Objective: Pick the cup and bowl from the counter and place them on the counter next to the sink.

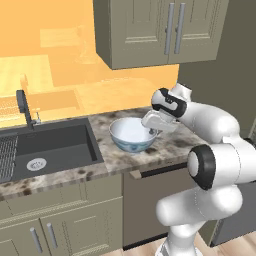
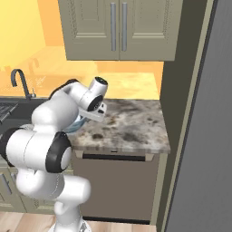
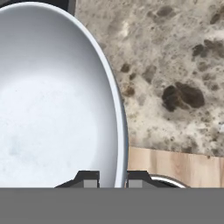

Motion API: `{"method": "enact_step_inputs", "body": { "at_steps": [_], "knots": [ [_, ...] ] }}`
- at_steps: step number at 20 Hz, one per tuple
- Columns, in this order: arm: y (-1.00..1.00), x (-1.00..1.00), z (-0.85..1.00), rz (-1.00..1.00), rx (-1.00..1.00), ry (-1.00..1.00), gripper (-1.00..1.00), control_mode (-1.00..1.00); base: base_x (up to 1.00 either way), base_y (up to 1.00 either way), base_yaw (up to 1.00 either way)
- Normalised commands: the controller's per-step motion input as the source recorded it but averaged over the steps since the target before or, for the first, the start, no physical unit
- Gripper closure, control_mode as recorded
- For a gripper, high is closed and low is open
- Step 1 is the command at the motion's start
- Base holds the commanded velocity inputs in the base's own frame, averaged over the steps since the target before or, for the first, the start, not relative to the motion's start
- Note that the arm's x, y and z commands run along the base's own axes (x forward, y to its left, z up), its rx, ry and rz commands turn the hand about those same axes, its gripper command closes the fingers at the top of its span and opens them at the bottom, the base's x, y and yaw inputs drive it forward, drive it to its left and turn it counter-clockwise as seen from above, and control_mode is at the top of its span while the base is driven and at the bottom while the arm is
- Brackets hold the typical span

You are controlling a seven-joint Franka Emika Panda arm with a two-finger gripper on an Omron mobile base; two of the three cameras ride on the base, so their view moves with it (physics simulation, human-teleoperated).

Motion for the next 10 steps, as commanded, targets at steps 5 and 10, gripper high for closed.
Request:
{"method": "enact_step_inputs", "body": {
  "at_steps": [5, 10],
  "knots": [
    [0.18, 0.44, -0.26, -0.06, 0.00, 0.02, 1.00, -1.00, 0.00, 0.00, 0.00],
    [0.00, 0.44, -0.25, -0.01, 0.00, 0.01, 1.00, -1.00, 0.00, 0.00, 0.00]
  ]
}}
